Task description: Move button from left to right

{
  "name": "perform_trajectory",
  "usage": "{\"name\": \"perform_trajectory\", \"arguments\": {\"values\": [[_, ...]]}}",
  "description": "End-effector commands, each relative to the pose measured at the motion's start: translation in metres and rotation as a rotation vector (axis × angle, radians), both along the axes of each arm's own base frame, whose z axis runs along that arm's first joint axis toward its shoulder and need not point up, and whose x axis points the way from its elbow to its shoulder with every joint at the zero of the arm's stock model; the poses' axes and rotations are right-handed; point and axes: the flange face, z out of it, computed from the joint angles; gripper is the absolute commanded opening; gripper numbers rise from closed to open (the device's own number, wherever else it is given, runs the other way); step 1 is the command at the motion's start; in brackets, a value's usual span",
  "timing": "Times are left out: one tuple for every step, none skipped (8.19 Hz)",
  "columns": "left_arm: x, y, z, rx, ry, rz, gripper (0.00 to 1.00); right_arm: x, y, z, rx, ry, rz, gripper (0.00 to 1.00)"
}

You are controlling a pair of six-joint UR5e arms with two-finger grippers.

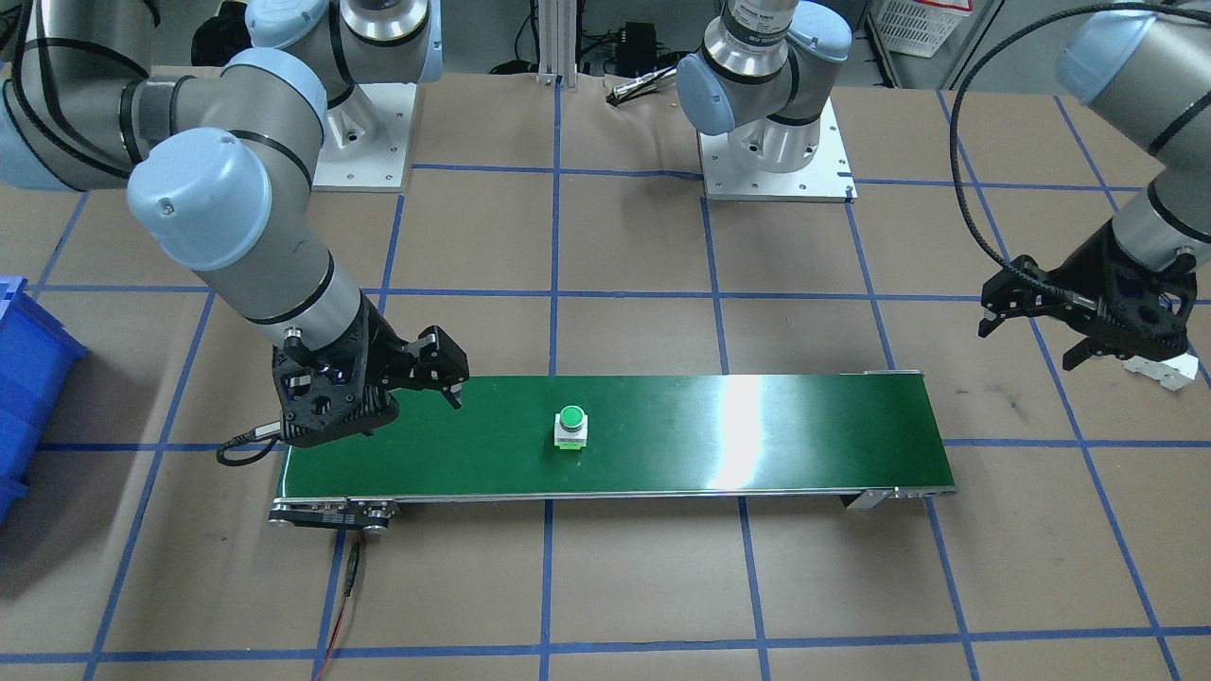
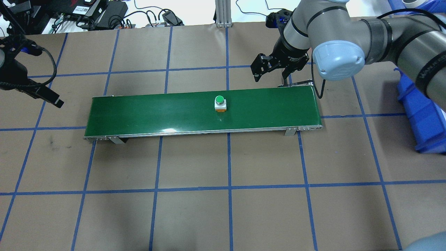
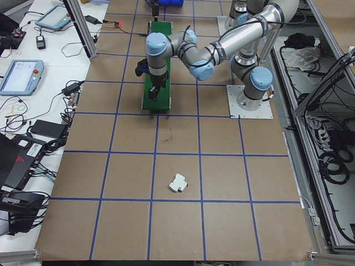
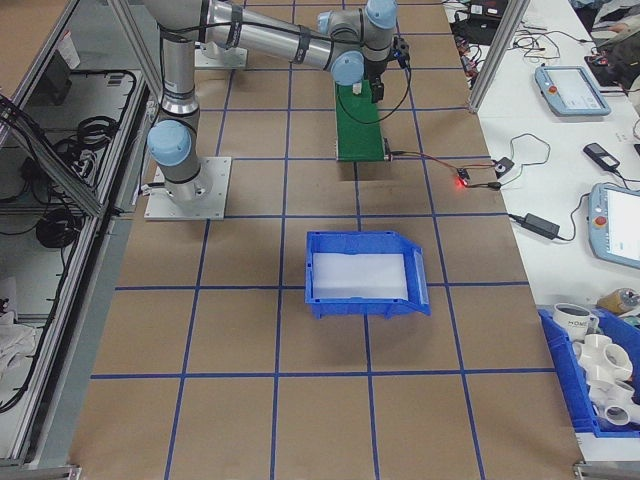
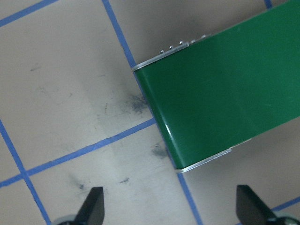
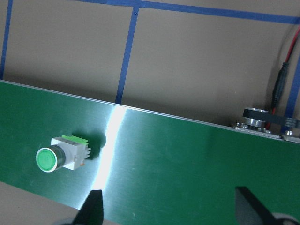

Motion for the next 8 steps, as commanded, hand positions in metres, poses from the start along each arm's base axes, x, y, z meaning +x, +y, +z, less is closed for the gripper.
{"name": "perform_trajectory", "arguments": {"values": [[-0.082, -0.024, 0.060, 0.005, 0.034, 0.275, 1.00, 0.004, -0.004, -0.013, 0.035, -0.040, -0.031, 1.00], [-0.114, -0.039, 0.084, 0.000, 0.035, 0.360, 1.00, 0.004, -0.005, -0.015, 0.039, -0.041, -0.043, 0.99], [-0.155, -0.044, 0.105, -0.006, 0.038, 0.439, 1.00, 0.004, -0.010, -0.027, 0.048, -0.038, -0.043, 0.99], [-0.207, -0.032, 0.111, 0.030, 0.036, 0.496, 1.00, 0.005, -0.017, -0.044, 0.054, -0.036, -0.044, 1.00], [-0.251, -0.023, 0.112, 0.034, 0.031, 0.530, 1.00, 0.003, -0.019, -0.057, 0.082, -0.011, -0.050, 1.00], [-0.271, -0.014, 0.120, 0.007, -0.011, 0.508, 1.00, 0.000, -0.014, -0.065, 0.109, 0.020, -0.059, 1.00], [-0.276, -0.011, 0.121, -0.001, -0.019, 0.500, 1.00, -0.007, -0.010, -0.082, 0.144, 0.093, -0.062, 1.00], [-0.276, -0.010, 0.123, -0.013, -0.016, 0.487, 1.00, -0.009, -0.007, -0.087, 0.153, 0.113, -0.060, 1.00]]}}
